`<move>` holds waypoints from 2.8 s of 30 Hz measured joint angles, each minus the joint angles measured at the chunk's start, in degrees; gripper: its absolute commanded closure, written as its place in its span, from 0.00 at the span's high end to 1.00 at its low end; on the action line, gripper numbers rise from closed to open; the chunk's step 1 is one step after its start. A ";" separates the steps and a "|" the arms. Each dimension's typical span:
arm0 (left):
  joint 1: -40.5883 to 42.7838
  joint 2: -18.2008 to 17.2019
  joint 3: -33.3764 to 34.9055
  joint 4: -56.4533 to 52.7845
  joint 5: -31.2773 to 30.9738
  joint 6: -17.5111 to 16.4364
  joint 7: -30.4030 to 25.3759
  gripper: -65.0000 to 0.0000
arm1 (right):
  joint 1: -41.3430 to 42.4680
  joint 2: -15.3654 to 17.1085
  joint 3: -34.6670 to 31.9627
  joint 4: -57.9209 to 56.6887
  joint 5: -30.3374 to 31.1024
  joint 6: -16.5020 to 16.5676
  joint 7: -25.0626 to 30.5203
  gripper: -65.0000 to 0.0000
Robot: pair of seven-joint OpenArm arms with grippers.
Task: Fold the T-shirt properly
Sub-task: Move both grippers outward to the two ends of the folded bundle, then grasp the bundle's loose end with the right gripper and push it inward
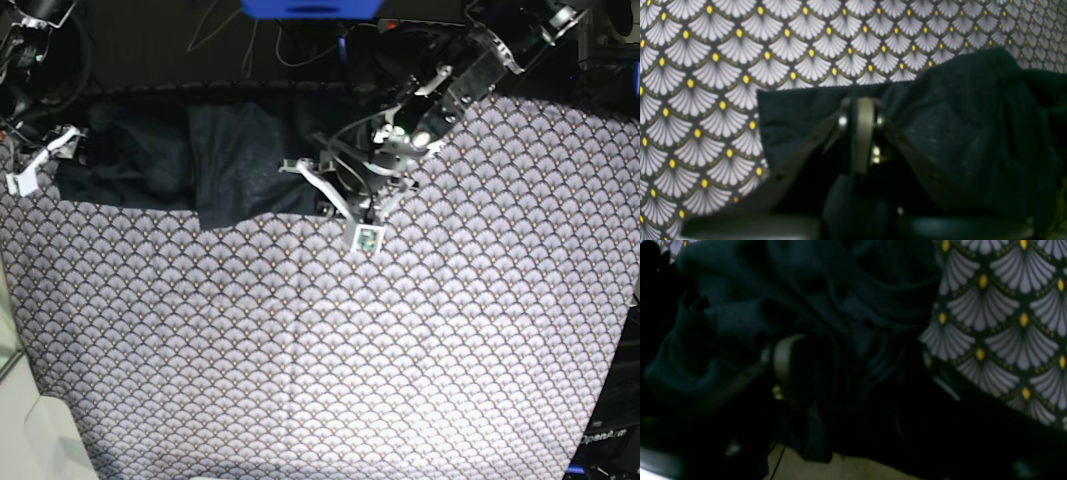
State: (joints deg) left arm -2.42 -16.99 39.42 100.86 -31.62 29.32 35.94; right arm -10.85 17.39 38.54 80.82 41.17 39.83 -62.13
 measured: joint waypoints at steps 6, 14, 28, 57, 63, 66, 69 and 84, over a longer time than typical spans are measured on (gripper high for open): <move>0.15 0.02 0.00 0.13 0.00 0.00 -0.09 0.04 | 0.33 0.48 -4.81 0.11 0.00 0.00 0.33 0.07; 0.15 0.02 0.00 0.74 -0.02 0.02 0.09 0.04 | 0.02 2.75 -10.75 3.17 -0.37 0.00 -0.31 0.00; 5.95 -3.04 -11.76 8.74 -0.20 -0.37 0.13 0.04 | -0.46 -0.17 -10.67 23.15 0.15 0.00 -12.94 0.00; 16.17 -4.90 -24.96 1.53 0.46 -0.28 -0.04 0.04 | 3.50 -12.72 -19.43 30.99 -0.20 0.00 -18.88 0.00; 16.20 -4.76 -24.87 1.62 0.48 -0.44 -0.20 0.04 | 3.98 -8.44 -15.43 31.01 0.13 0.00 -18.86 0.00; 16.17 -4.70 -24.85 1.62 0.44 -0.63 -0.17 0.04 | 3.69 -6.23 -14.56 30.99 2.60 0.02 -19.21 0.00; 16.17 -4.59 -24.85 1.62 0.44 -0.61 -0.20 0.04 | 2.99 -4.15 -14.53 30.99 12.22 0.20 -19.04 0.00; 15.04 -4.59 -24.85 1.66 0.42 -0.59 -0.15 0.04 | 1.90 -4.83 -18.38 32.46 32.00 0.39 -19.28 0.00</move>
State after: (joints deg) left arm 12.62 -21.58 14.57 102.52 -31.20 28.73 35.79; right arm -8.95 12.56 20.16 113.27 73.17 40.23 -81.41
